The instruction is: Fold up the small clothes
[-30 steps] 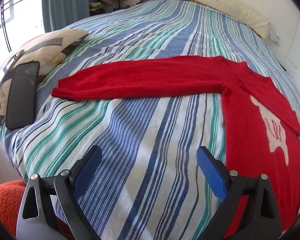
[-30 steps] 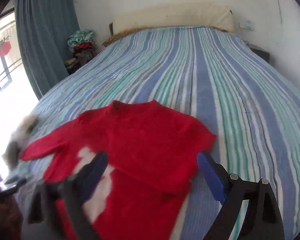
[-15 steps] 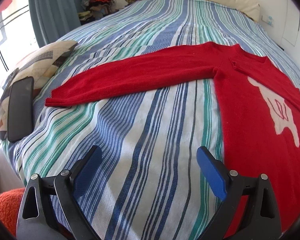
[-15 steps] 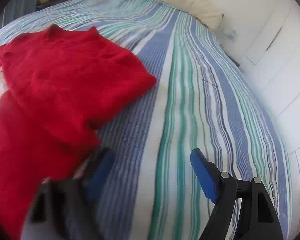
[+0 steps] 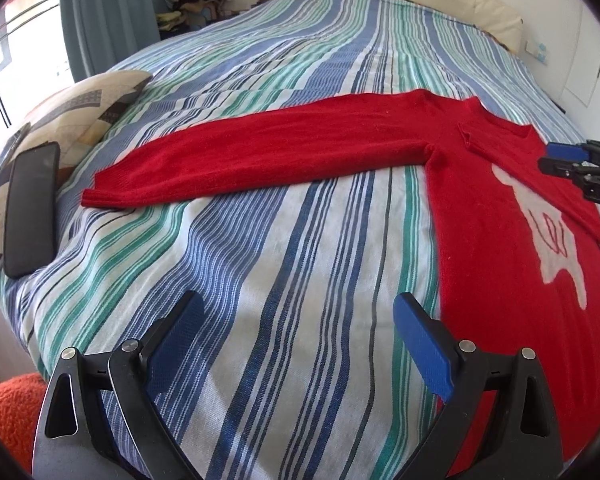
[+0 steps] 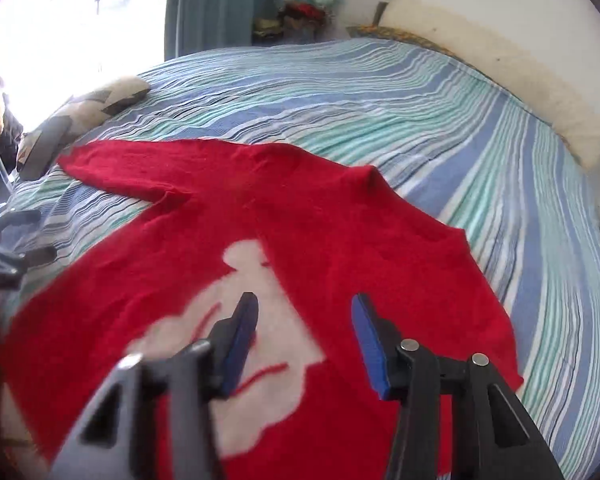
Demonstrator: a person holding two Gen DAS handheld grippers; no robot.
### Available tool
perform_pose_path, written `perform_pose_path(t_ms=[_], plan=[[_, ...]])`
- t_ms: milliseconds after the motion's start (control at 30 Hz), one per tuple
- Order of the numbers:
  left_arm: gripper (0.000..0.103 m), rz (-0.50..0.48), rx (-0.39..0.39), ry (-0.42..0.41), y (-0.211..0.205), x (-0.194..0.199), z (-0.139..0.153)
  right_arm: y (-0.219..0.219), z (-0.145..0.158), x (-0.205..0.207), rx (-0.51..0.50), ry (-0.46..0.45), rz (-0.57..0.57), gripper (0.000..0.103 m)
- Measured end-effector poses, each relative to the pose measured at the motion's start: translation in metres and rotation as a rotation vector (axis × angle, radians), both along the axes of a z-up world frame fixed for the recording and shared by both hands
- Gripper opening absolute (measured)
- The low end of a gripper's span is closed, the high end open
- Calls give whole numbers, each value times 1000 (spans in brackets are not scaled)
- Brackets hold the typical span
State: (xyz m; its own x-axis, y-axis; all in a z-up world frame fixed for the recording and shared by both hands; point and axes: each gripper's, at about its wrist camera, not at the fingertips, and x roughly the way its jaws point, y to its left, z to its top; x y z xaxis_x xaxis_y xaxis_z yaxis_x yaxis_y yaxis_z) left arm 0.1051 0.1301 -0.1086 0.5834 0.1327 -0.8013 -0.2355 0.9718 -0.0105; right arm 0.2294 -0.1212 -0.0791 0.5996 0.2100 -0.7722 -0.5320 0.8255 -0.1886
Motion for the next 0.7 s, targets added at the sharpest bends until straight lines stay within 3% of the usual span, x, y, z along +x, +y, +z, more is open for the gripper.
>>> perform_pose_path(t_ms=[167, 233, 267, 367, 467, 533, 567, 600, 700], plan=[[96, 30, -29, 5, 14, -3, -1, 57, -45, 58, -83, 77, 34, 35], [96, 38, -51, 6, 19, -2, -1, 57, -62, 70, -119, 91, 4, 24], [96, 42, -60, 5, 21, -2, -1, 55, -66, 74, -123, 97, -11, 5], [96, 49, -89, 2, 26, -2, 0, 47, -54, 69, -40, 98, -6, 5], [96, 47, -100, 14, 26, 1, -3, 55, -38, 40, -11, 124, 132, 6], [96, 51, -87, 23, 24, 3, -5, 64, -48, 30, -67, 177, 178, 27], [96, 54, -82, 21, 24, 2, -4, 66, -52, 26, -100, 169, 170, 66], [96, 58, -79, 16, 24, 1, -3, 62, -50, 24, -96, 153, 152, 75], [96, 61, -72, 2, 24, -4, -1, 25, -21, 19, 137, 140, 51, 75]])
